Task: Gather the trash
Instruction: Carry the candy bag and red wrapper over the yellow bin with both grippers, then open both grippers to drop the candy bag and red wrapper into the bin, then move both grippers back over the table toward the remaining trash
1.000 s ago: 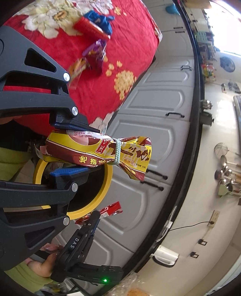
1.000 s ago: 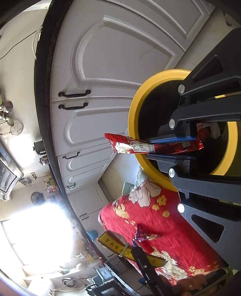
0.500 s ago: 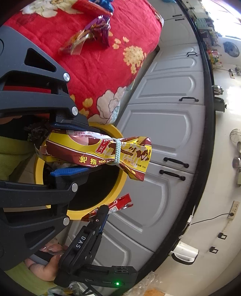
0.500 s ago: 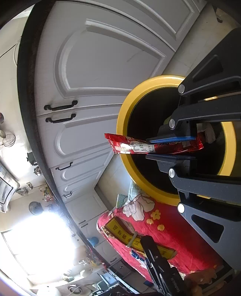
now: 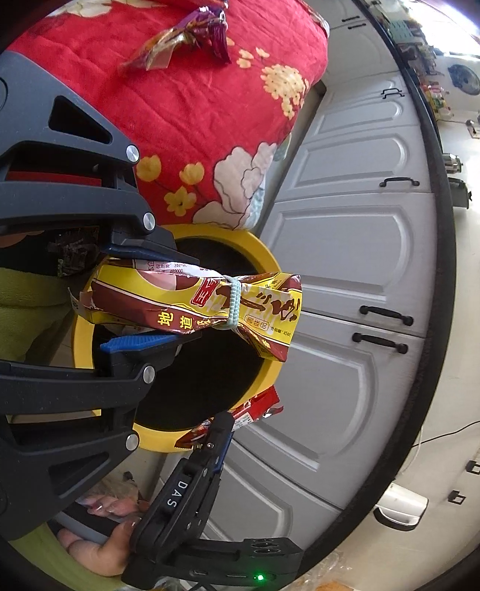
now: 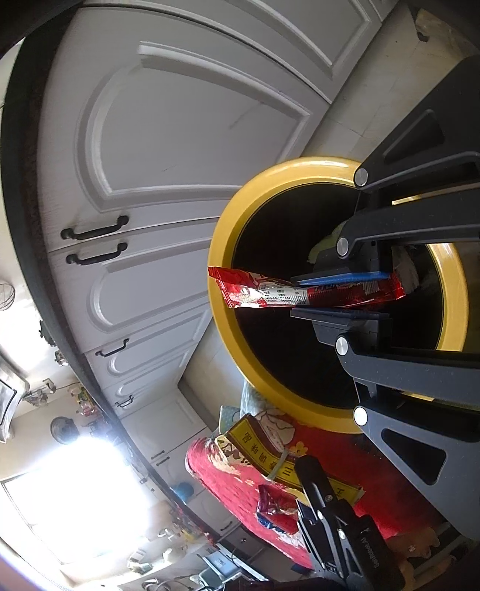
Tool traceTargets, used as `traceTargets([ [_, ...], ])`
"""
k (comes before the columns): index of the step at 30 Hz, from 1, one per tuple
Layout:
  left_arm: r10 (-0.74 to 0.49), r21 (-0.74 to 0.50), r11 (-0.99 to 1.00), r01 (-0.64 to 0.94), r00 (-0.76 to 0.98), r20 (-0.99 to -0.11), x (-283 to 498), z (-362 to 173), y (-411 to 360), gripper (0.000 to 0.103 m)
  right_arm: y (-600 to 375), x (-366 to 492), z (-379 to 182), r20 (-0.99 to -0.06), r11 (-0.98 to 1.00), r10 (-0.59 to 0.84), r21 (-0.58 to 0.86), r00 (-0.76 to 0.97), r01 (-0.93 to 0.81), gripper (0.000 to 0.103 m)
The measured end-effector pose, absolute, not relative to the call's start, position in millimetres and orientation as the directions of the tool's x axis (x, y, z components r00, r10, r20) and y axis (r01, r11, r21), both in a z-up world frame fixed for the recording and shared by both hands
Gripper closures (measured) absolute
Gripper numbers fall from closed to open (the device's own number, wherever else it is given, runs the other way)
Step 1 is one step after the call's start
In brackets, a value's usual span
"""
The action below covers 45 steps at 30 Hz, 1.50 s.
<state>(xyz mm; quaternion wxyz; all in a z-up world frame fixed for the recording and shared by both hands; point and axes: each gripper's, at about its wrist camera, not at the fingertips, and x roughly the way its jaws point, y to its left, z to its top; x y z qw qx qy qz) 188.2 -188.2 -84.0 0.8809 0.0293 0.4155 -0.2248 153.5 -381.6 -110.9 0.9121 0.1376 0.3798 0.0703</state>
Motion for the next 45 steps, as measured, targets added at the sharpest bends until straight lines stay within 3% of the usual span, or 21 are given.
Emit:
traceTargets([
  [20,-0.345,-0.094,0.874,0.477,0.472,-0.811,194,-103,-217,0.078,-389,158,-126,-0.715,0.947,0.235,0.32,0.659,0.01,0.088],
  [24,-0.339,-0.09,0.876,0.473,0.474,-0.812,196,-106,-218,0.077,-394,157,-126,-0.71,0.945,0.225,0.326,0.667,0.028,0.074],
  [36,-0.343,-0.111,0.891,0.44,0.493,-0.799,196,-102,-206,0.038,-401,155,-116,-0.684,0.94,0.201,0.335,0.702,0.058,0.044],
  [42,-0.34,-0.123,0.905,0.407,0.518,-0.785,194,-93,-194,0.011,-399,151,-104,-0.66,0.948,0.164,0.311,0.733,0.067,0.025],
  [45,-0.333,-0.121,0.913,0.39,0.538,-0.775,193,-87,-187,0.011,-397,149,-97,-0.646,0.953,0.145,0.294,0.749,0.069,0.022],
])
